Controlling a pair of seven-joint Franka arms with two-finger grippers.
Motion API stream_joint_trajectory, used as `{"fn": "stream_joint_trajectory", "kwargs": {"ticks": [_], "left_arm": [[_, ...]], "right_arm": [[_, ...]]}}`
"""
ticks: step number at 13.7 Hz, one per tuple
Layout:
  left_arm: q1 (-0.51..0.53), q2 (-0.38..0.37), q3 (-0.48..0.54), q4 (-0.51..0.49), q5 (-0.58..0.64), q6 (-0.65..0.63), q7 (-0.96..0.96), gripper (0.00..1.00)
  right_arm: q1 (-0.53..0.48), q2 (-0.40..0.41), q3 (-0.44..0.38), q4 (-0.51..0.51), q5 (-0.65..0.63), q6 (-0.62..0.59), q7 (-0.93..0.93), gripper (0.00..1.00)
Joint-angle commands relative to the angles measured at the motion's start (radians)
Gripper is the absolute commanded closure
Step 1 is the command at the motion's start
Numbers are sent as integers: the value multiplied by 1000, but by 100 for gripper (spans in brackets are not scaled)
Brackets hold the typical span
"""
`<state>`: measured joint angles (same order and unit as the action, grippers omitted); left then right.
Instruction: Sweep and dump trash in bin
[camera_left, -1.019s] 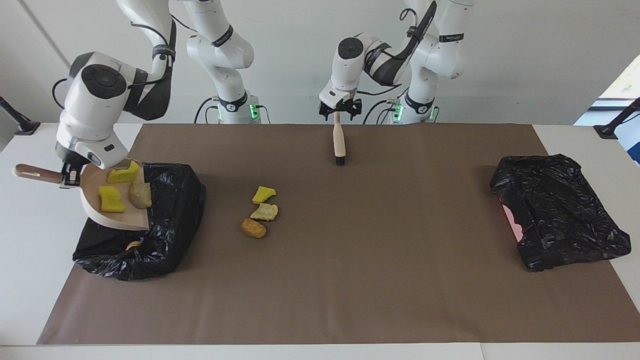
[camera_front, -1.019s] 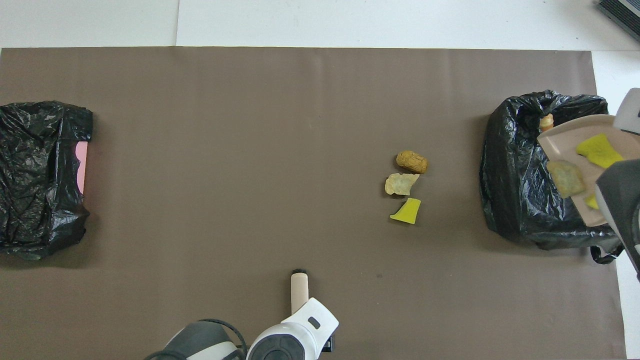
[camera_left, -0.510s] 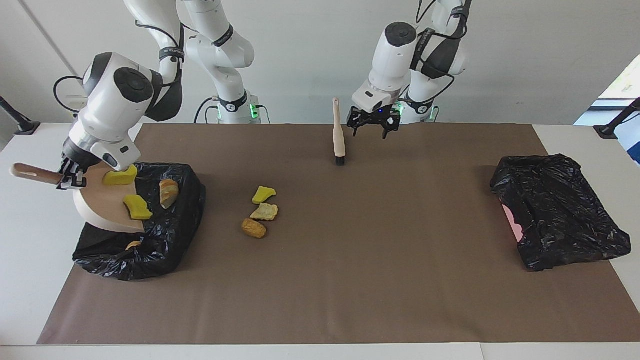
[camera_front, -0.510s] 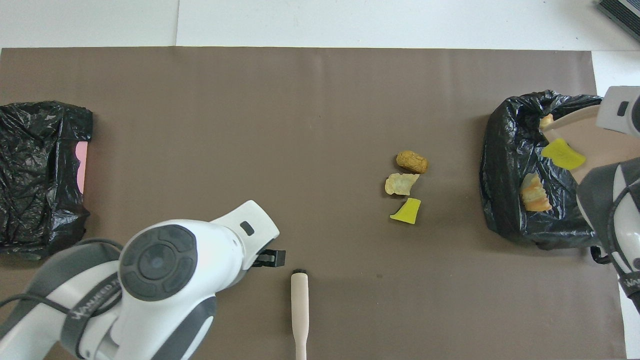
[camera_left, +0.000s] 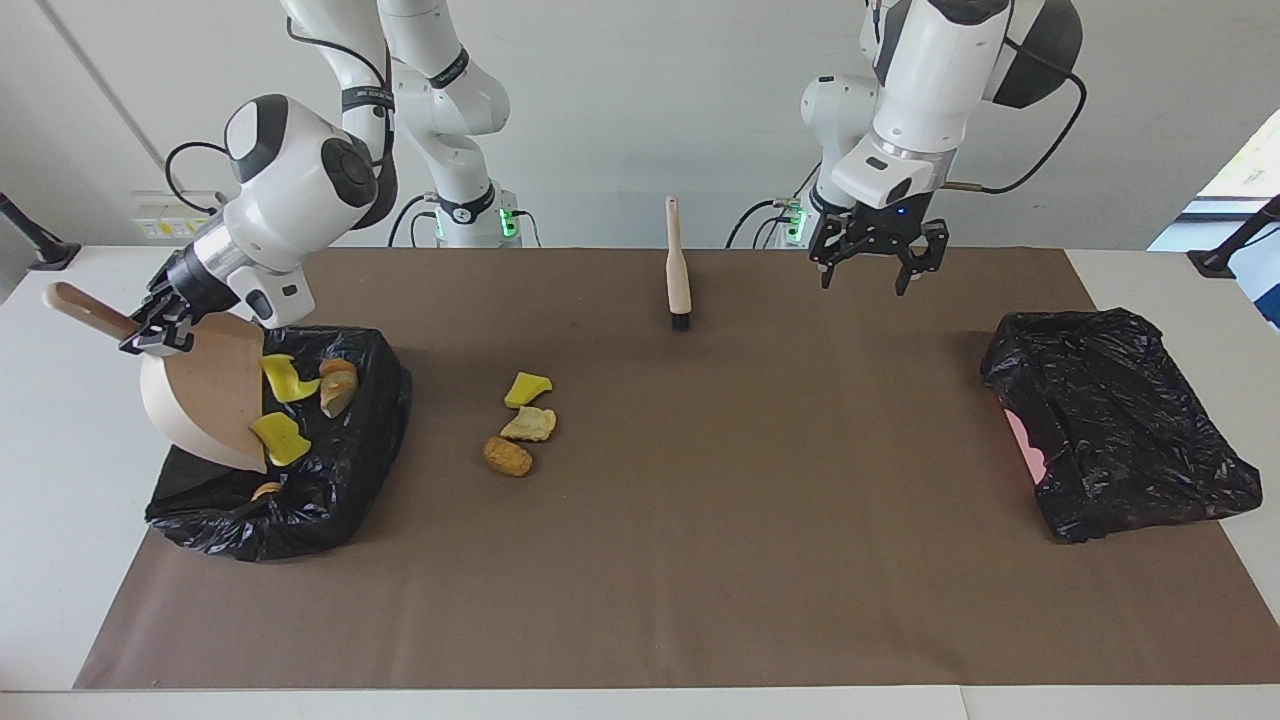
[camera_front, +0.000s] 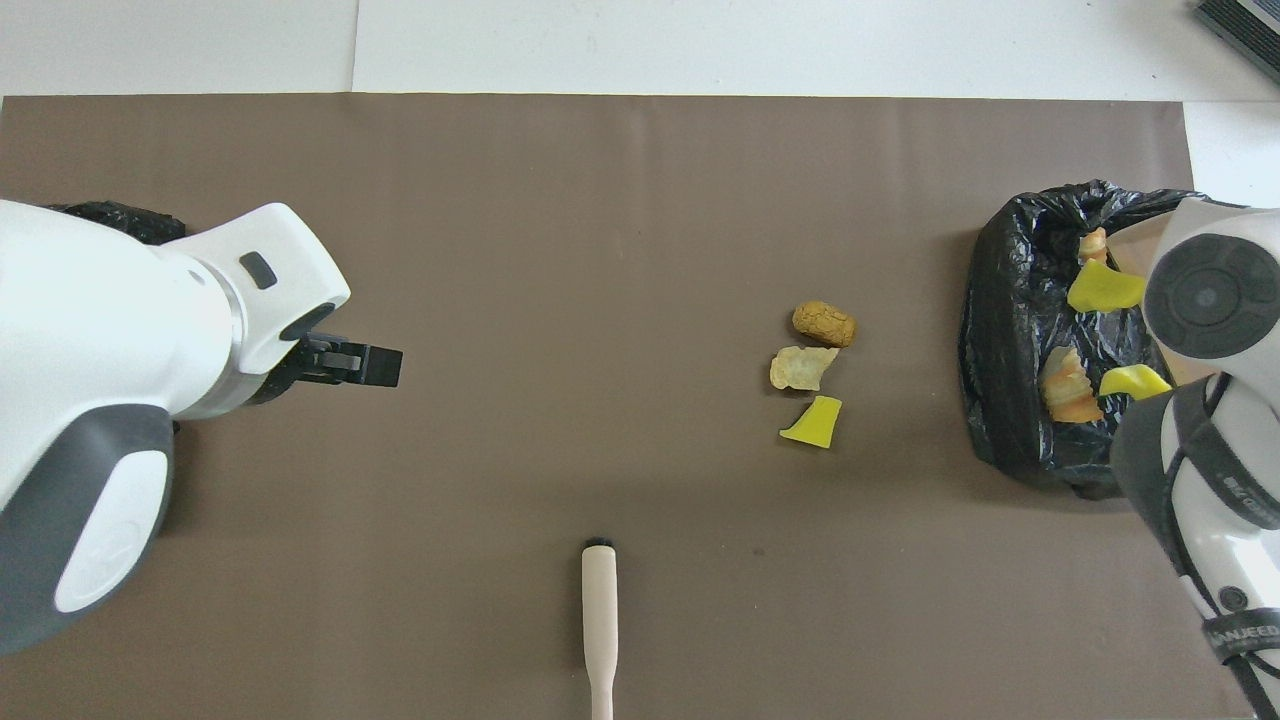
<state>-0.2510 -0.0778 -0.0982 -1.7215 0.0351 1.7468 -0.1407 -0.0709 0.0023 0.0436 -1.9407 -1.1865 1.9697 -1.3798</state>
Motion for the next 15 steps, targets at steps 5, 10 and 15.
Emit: {"fn": "stream_joint_trajectory", "kwargs": {"ticks": [5,10,15], "left_arm": [[166,32,-5,243,-3,-226,187,0],[203,66,-1,303,-37,-293,214,0],[202,20,8,263,-37,-300,219,0]], "right_arm": [[77,-119,5,-80,-32,-133,59,100],[89,-171,47,-66,97,-241,44,100],[105,-139,130,43,306,-371,180,100]]}}
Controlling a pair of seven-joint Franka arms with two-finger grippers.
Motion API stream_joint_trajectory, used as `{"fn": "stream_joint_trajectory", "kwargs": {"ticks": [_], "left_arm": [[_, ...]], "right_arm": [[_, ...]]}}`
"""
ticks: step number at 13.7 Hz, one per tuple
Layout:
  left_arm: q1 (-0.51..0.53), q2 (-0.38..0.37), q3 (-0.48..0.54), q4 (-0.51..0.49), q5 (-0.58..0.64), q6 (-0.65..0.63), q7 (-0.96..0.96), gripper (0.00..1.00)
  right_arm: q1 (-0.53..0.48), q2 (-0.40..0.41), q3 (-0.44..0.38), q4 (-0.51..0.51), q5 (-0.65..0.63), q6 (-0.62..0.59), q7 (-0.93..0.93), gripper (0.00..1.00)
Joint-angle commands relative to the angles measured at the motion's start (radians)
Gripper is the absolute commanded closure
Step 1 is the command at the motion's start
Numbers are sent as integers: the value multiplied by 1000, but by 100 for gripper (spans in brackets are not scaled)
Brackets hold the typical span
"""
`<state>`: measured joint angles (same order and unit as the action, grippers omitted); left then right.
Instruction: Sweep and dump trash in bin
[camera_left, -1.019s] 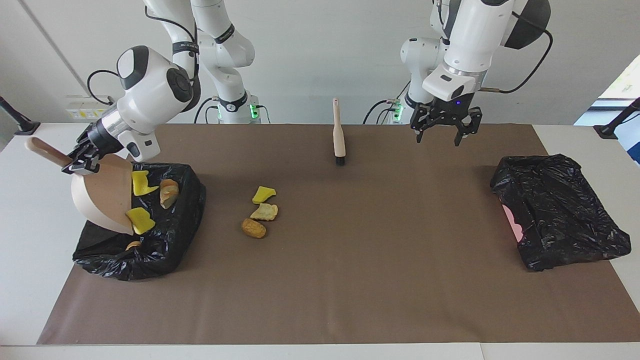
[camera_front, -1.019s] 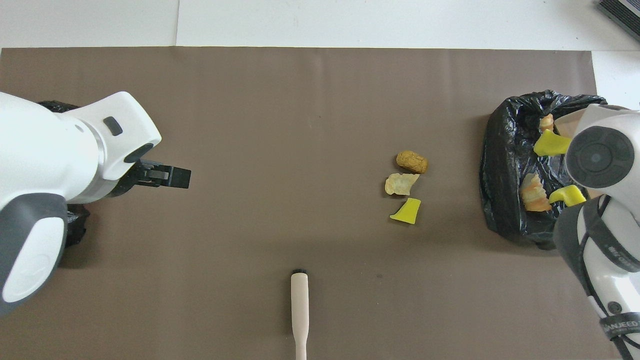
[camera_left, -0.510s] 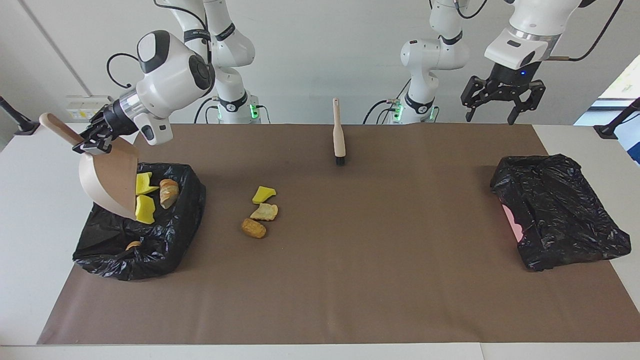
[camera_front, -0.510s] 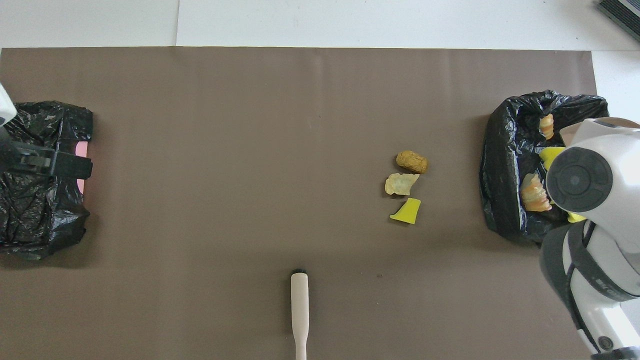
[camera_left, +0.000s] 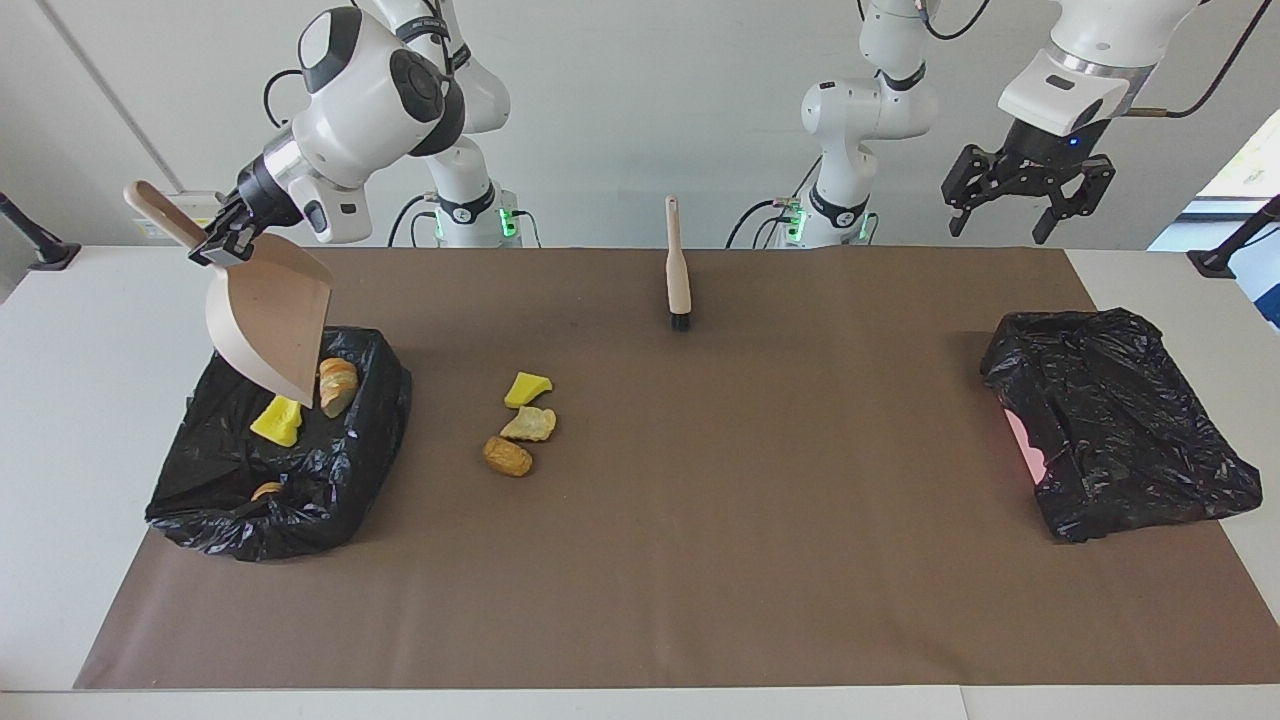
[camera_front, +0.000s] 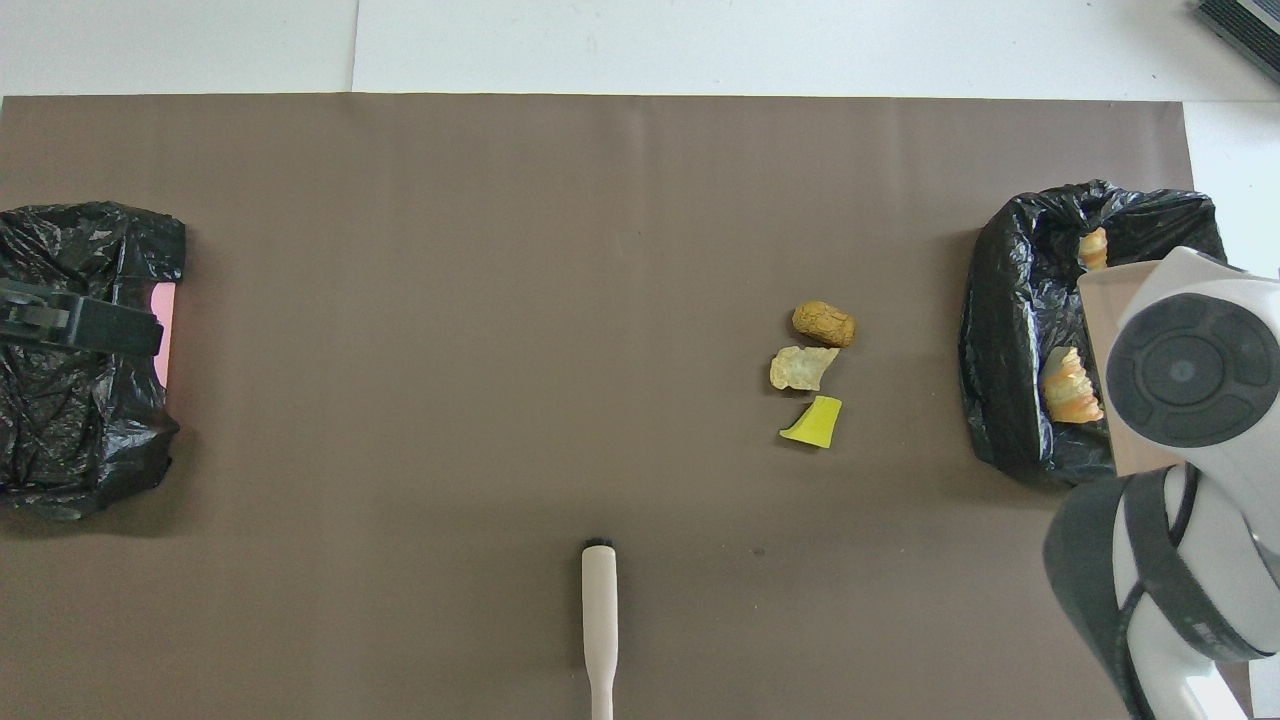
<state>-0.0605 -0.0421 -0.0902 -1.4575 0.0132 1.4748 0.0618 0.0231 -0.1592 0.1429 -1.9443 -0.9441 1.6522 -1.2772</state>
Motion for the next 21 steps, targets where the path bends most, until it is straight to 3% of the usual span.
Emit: {"fn": "stream_joint_trajectory", "kwargs": {"ticks": [1,5,8,13,15,19,21], "left_arm": [[11,-24,0,-6,-15,-33,13,0],[14,-36,1,-21,-15,-36,6,0],[11,-35,0,-21,-15,-37,6,0],[13,-30,-2,-11,-13,-53,4,0],[10,-30,33,-7,-15,-79,13,0],[-15,-15,73,9,-15,-99,24,0],[-30,-16,75,8,-15,-94,24,0]], "right_arm": [[18,32,34,70,115,-75,132,100],[63,70,34,131,359,-101,371,100],[98,93,34,148,534,-86,681,100],[254,334,34,281,712,-75,1248,100],[305,453,34,404,772,-68,1425,100],[415,666,34,588,863,52,1795,100],[439,749,34,656,881,134,1878,100]]}}
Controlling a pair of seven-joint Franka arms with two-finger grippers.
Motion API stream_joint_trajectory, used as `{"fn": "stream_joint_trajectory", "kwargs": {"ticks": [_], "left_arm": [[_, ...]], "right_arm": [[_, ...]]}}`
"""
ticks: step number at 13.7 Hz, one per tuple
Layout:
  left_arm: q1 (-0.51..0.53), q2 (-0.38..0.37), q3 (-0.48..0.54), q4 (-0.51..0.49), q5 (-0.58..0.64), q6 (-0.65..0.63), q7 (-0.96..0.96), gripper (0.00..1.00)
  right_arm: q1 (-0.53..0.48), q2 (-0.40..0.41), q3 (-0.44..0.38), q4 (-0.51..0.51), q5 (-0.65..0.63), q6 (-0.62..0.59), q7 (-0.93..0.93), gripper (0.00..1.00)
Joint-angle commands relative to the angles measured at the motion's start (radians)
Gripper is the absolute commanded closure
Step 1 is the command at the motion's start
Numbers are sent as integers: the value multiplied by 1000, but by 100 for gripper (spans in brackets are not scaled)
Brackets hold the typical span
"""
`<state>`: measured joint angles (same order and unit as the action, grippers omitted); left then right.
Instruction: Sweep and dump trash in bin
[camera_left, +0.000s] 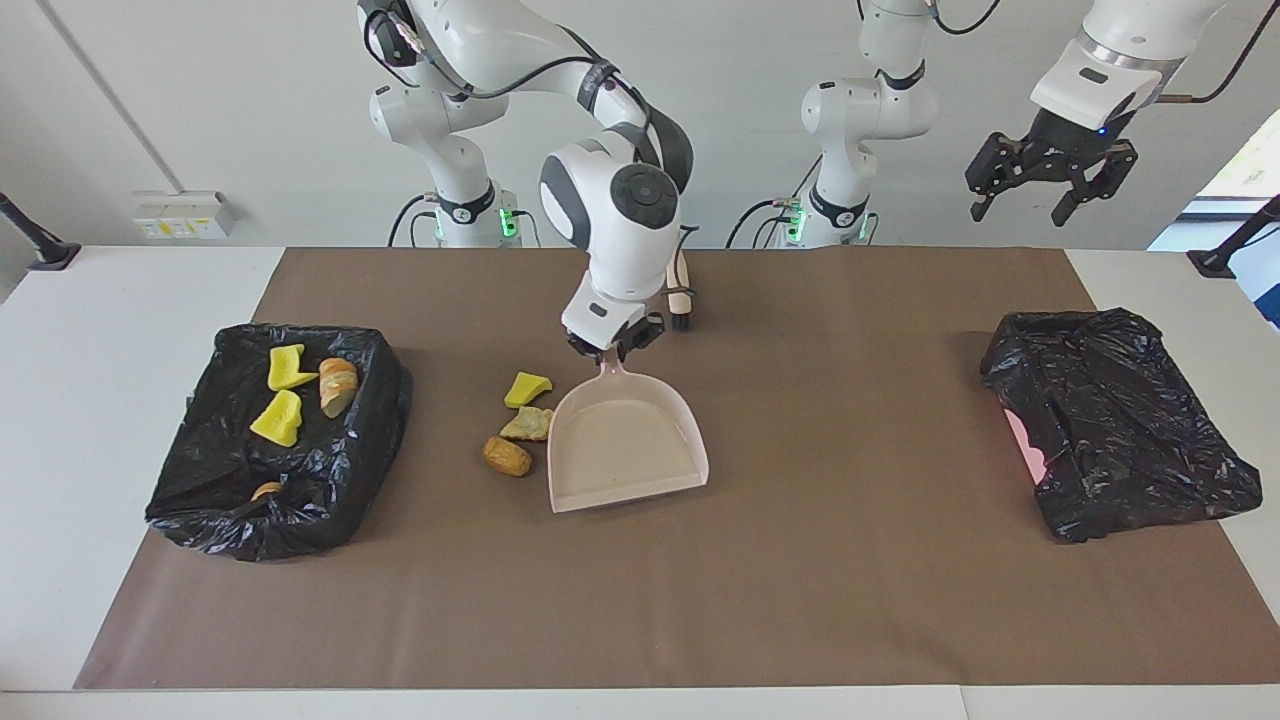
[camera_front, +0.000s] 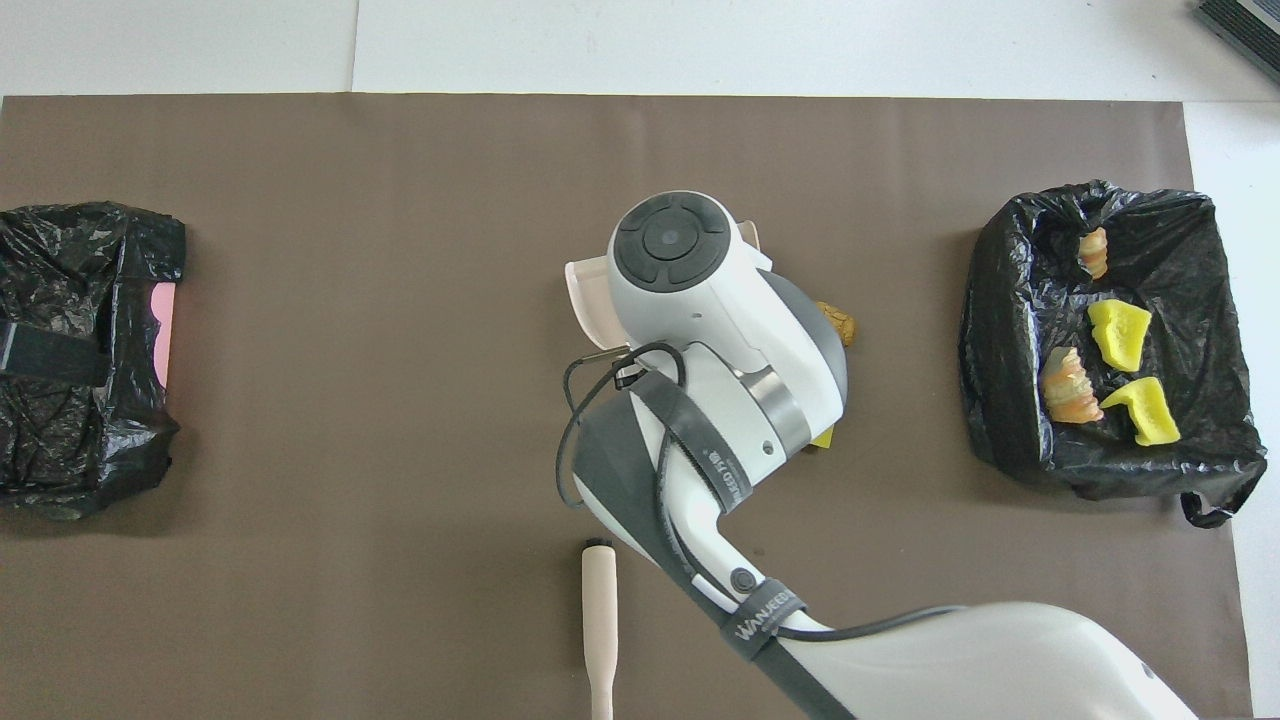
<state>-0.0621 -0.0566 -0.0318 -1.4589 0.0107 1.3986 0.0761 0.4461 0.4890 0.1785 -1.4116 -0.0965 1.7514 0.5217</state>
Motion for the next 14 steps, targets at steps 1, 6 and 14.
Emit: {"fn": "stream_joint_trajectory", "kwargs": {"ticks": [1,6,14], "left_arm": [[-35,-3,18,8,-12,-16,10,0],[-28,-14,13,-1,-12,-13,-6,0],[-38,-19,10,-8,-12,-26,-6,0]], "right_arm": [[19,126,-2,131,47,112,113,100],[32,181,-2,122,52,273,207,100],[26,99,-2,25,66,289,147,0]]}}
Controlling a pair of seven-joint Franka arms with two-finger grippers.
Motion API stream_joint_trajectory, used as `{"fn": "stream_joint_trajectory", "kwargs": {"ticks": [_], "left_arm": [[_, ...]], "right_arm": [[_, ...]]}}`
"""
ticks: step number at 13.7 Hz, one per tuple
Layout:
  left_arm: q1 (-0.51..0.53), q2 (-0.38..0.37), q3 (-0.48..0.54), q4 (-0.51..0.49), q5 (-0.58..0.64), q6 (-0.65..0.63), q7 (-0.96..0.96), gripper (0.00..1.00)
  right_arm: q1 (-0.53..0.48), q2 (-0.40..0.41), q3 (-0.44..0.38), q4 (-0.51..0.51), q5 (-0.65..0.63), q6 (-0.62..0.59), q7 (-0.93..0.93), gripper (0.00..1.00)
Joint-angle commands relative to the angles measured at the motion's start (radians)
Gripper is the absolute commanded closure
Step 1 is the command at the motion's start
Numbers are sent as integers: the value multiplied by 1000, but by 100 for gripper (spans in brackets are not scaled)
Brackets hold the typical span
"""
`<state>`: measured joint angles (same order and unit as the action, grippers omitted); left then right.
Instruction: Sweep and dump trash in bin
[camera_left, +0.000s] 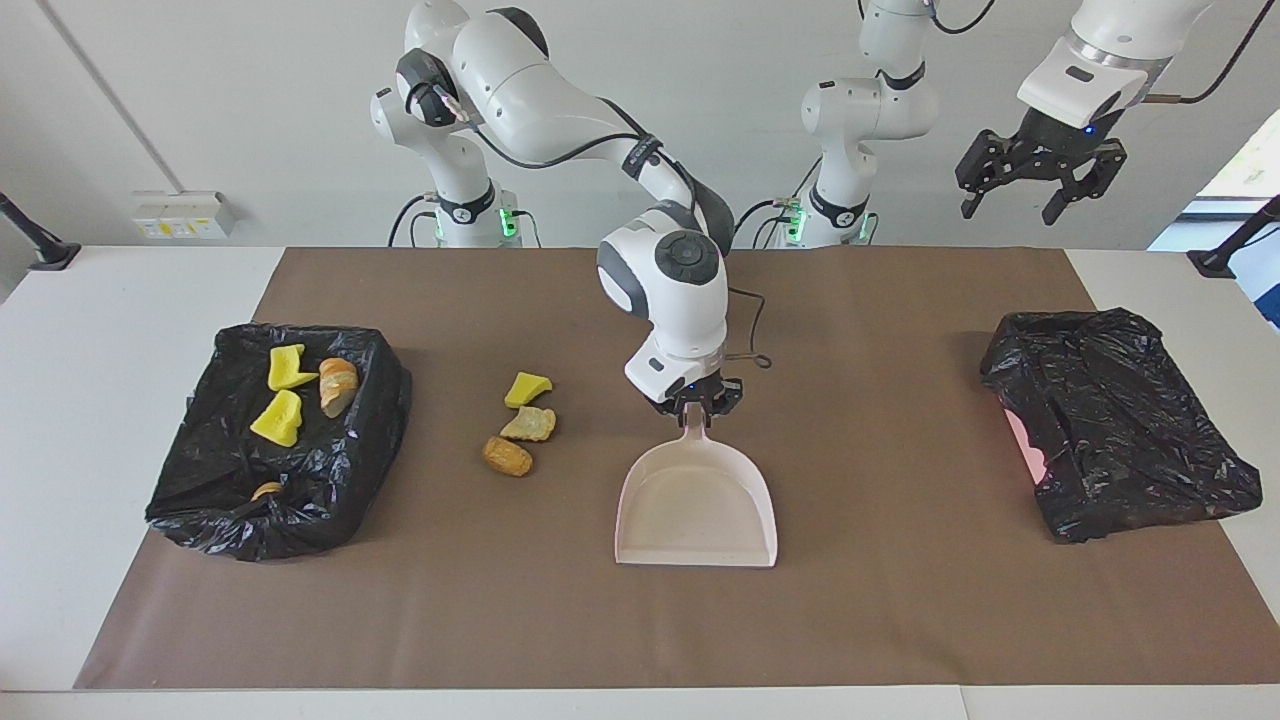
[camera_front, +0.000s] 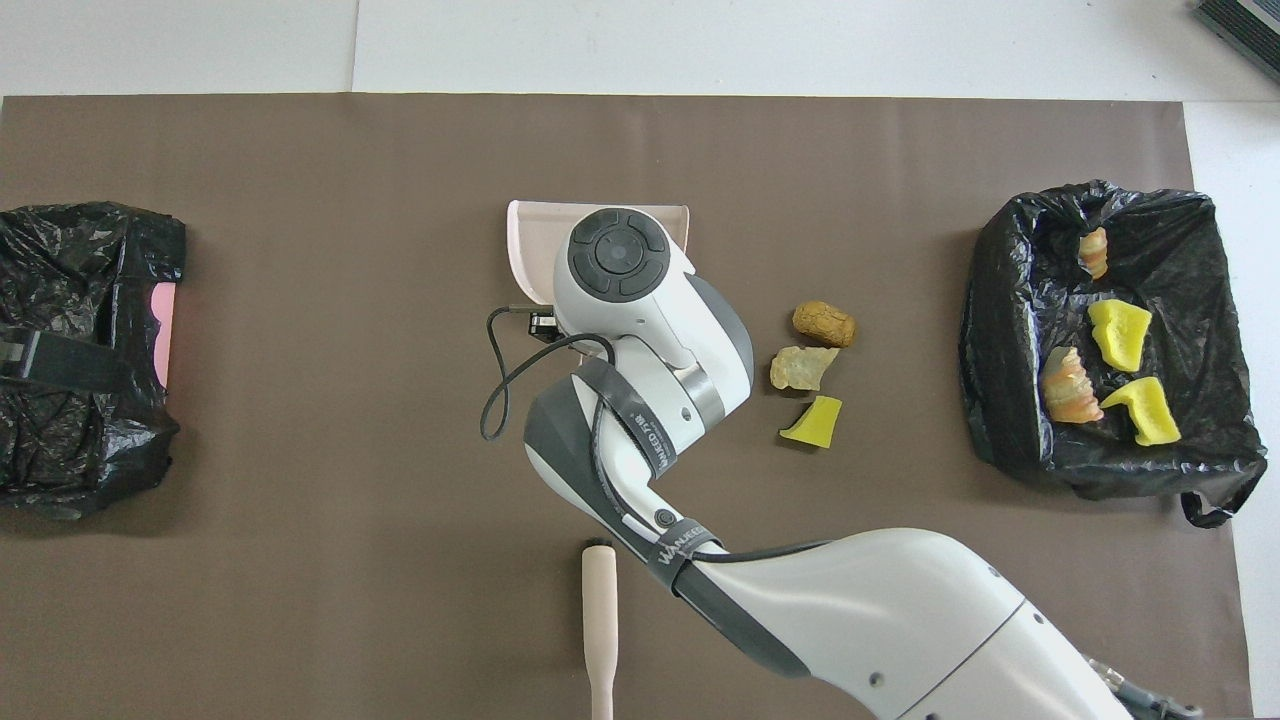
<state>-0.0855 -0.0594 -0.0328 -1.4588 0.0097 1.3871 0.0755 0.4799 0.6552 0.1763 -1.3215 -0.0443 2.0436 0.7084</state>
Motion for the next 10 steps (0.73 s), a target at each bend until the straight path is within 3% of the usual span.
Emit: {"fn": "stream_joint_trajectory", "kwargs": {"ticks": [1,6,10], "left_arm": [[-13,-16,11,-6,-11,-16,-5,0],[-19,-16,1,-6,-11,-7,-6,0],[-19,-16,-62,-6,-11,-2,-6,0]], "right_arm": [[-16,-113,0,-108,20,-14,-62,0],[-32,-296,8,-181,76,-241,-84,0],[-18,-498,9,-417,136,-246,-70,0]]}}
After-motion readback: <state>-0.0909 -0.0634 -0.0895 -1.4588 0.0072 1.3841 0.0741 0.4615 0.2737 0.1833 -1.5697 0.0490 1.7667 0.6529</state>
